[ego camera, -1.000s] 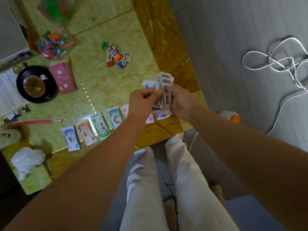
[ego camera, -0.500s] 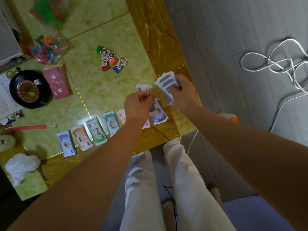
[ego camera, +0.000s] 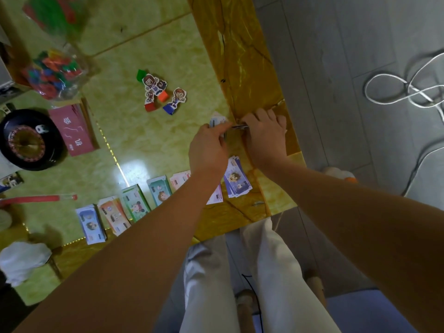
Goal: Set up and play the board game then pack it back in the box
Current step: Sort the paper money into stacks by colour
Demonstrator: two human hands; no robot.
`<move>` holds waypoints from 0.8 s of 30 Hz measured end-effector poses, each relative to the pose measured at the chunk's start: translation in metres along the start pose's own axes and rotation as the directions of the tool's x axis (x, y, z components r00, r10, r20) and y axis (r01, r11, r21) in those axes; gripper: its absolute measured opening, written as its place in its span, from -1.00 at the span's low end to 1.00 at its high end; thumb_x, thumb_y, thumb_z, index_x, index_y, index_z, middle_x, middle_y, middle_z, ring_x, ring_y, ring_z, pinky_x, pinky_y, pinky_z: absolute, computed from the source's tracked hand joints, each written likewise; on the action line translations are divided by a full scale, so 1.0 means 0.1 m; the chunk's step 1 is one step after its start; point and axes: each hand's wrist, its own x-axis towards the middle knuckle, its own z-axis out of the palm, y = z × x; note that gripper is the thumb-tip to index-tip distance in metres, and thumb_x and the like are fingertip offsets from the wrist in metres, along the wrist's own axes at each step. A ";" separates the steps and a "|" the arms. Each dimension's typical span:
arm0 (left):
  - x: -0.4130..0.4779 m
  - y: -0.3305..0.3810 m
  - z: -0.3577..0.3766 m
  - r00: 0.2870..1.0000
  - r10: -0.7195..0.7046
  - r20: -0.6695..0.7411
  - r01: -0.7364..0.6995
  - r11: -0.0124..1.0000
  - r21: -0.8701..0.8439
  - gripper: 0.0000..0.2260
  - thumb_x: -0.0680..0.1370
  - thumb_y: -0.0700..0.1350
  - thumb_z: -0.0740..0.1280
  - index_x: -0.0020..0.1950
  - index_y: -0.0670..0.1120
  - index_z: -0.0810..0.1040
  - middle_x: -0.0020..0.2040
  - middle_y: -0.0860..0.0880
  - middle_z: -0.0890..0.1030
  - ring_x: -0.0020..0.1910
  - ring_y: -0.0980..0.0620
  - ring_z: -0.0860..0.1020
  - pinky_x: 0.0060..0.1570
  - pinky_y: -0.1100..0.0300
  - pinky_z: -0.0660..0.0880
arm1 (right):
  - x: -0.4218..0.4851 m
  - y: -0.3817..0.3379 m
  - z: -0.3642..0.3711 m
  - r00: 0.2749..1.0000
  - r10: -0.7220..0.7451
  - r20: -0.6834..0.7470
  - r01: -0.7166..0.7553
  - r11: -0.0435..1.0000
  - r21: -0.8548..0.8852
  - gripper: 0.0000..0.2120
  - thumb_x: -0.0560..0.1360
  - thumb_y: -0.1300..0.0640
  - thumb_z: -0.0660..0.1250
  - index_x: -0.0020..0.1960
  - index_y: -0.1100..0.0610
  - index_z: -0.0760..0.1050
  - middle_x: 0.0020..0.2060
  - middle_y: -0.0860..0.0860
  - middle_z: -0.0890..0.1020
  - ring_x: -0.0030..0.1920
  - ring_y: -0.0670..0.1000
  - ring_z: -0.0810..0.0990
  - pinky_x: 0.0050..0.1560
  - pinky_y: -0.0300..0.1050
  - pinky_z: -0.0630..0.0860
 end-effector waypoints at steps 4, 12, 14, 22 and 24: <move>0.01 0.02 -0.06 0.996 0.031 -0.087 -0.035 0.998 -0.044 -0.59 0.62 -0.24 0.13 0.41 0.09 0.43 0.02 -0.08 0.46 -0.11 0.01 0.43 -0.16 0.31 0.26 | 0.09 0.00 -0.14 0.996 0.087 0.027 -0.090 0.974 0.209 -0.83 0.51 0.24 0.21 0.02 0.09 0.54 -0.10 0.02 0.53 0.03 0.11 0.46 0.05 -0.08 0.09; -0.07 0.19 -0.29 0.976 0.119 -0.185 -0.132 0.989 -0.062 -0.46 0.58 -0.28 0.15 0.49 0.16 0.27 -0.06 -0.09 0.43 -0.26 -0.07 0.46 -0.26 0.08 0.44 | 0.20 -0.20 -0.38 0.908 0.344 0.238 -0.365 0.375 0.852 -0.78 0.52 0.33 0.30 -0.08 0.00 0.51 -0.16 0.09 0.61 -0.13 0.16 0.57 -0.03 0.18 0.54; -0.07 0.21 -0.28 0.965 0.219 -0.143 -0.219 0.976 0.011 -0.40 0.55 -0.30 0.17 0.52 0.16 0.21 -0.09 -0.10 0.43 -0.29 -0.09 0.44 -0.34 0.02 0.45 | 0.19 -0.19 -0.34 0.903 0.343 0.259 -0.377 0.342 0.861 -0.71 0.50 0.37 0.29 -0.13 -0.03 0.51 -0.19 0.07 0.60 -0.17 0.10 0.55 -0.08 0.15 0.54; -0.10 0.23 -0.17 0.971 0.240 0.002 -0.233 0.941 0.245 -0.29 0.54 -0.30 0.17 0.54 0.22 -0.01 -0.14 -0.05 0.33 -0.33 -0.06 0.36 -0.40 0.09 0.25 | 0.18 -0.11 -0.16 0.885 0.330 0.330 -0.451 0.425 0.785 -0.68 0.33 0.16 0.19 -0.25 -0.28 0.50 -0.33 -0.18 0.58 -0.19 0.07 0.55 0.01 0.33 0.50; -0.10 0.24 -0.16 0.970 0.243 -0.011 -0.233 0.940 0.250 -0.28 0.53 -0.31 0.18 0.55 0.21 -0.01 -0.14 -0.05 0.32 -0.35 -0.06 0.36 -0.43 0.09 0.24 | 0.18 -0.10 -0.16 0.891 0.318 0.323 -0.440 0.433 0.786 -0.69 0.34 0.14 0.18 -0.24 -0.29 0.50 -0.32 -0.18 0.58 -0.18 0.09 0.56 0.05 0.38 0.48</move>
